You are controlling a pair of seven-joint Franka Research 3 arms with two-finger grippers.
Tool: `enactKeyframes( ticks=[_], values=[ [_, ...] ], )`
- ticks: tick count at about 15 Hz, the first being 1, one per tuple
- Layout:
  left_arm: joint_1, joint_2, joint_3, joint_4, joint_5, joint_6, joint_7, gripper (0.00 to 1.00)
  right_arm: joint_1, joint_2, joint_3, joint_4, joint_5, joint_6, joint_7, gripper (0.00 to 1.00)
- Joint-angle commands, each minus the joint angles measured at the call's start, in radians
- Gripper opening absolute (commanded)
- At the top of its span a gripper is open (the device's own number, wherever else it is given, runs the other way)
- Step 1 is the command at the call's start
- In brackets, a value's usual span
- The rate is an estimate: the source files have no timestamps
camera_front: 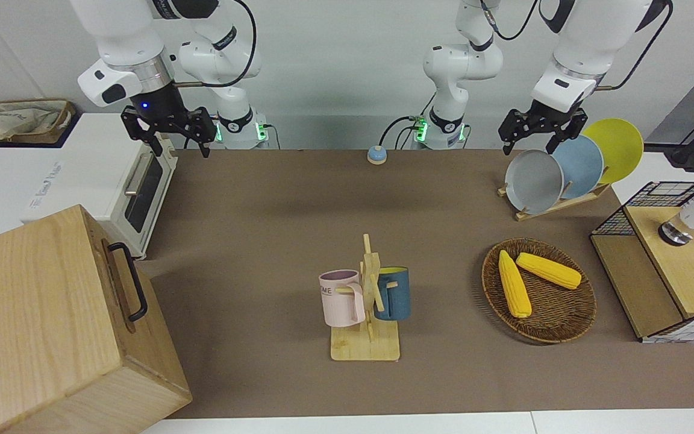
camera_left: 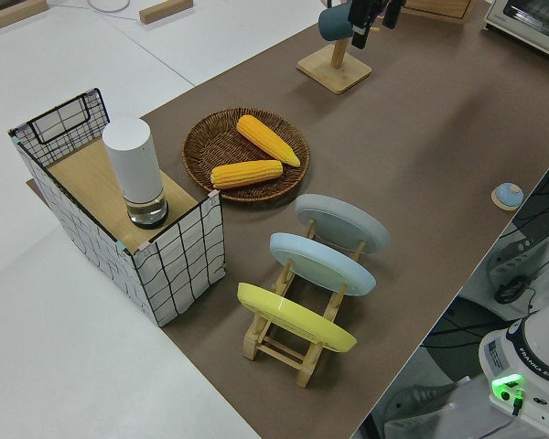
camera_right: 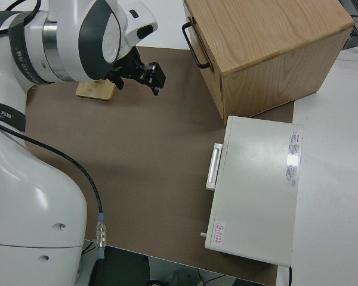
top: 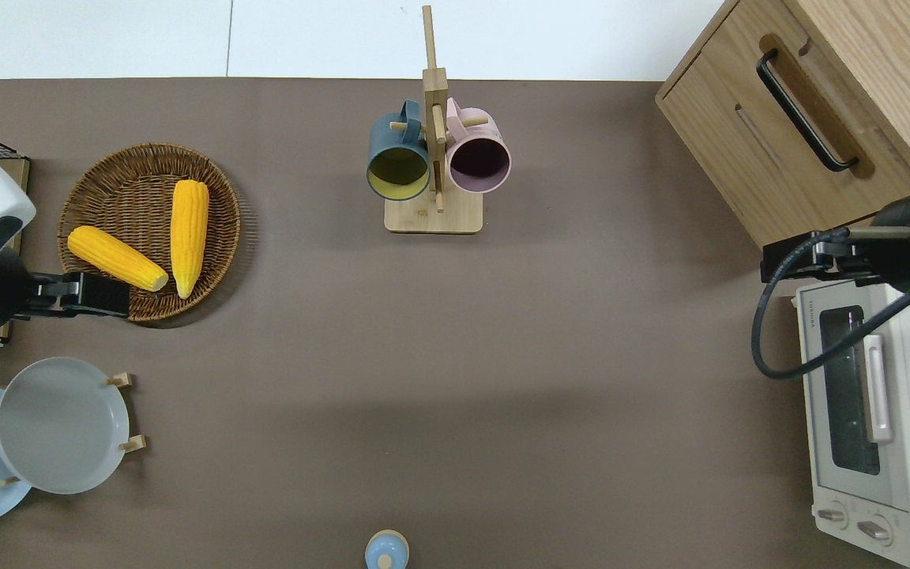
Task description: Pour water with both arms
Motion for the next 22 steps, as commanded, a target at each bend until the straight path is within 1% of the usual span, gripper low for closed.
enactKeyframes(
  ticks=[1, 5, 8, 9, 11, 12, 14, 16, 19, 20, 22],
  values=[
    [-0.002, -0.008, 0.006, -0.011, -0.002, 0.002, 0.009, 1.0, -0.05, -0.008, 0.004, 0.0, 0.004, 0.002, -0.024, 0.992],
    [0.003, -0.008, 0.008, -0.012, 0.011, 0.002, 0.01, 1.0, -0.043, -0.008, 0.007, 0.0, 0.003, 0.005, -0.021, 0.992],
    [0.003, -0.01, 0.011, -0.012, 0.015, 0.002, 0.073, 1.0, -0.038, -0.008, 0.008, 0.0, 0.006, 0.008, -0.021, 0.992],
    [-0.002, -0.01, 0.011, -0.012, 0.015, 0.002, 0.075, 1.0, -0.035, -0.008, 0.011, -0.001, 0.004, 0.012, -0.019, 0.992],
    [-0.004, -0.01, 0.011, -0.012, 0.018, 0.003, 0.076, 1.0, -0.032, -0.002, 0.013, -0.001, 0.011, 0.014, -0.019, 0.992],
    [-0.004, -0.01, 0.008, -0.012, 0.018, 0.005, 0.075, 1.0, -0.02, 0.007, 0.013, -0.005, 0.021, 0.025, -0.019, 0.992],
    [-0.005, -0.008, 0.006, -0.012, 0.017, 0.006, 0.075, 1.0, 0.029, 0.039, 0.013, -0.014, 0.023, 0.083, -0.003, 0.992],
    [-0.005, -0.008, 0.006, -0.012, 0.017, 0.007, 0.075, 1.0, 0.086, 0.091, 0.013, -0.015, 0.02, 0.138, 0.051, 0.992],
    [-0.004, -0.01, 0.006, -0.012, 0.017, 0.005, 0.075, 1.0, 0.166, 0.176, 0.011, -0.015, 0.008, 0.253, 0.114, 0.992],
    [-0.004, -0.01, 0.006, -0.012, 0.017, 0.005, 0.075, 1.0, 0.183, 0.196, 0.013, -0.015, 0.007, 0.291, 0.122, 0.992],
    [-0.002, -0.01, 0.006, -0.012, 0.015, 0.005, 0.075, 1.0, 0.209, 0.228, 0.011, -0.015, 0.006, 0.334, 0.123, 0.992]
  ],
)
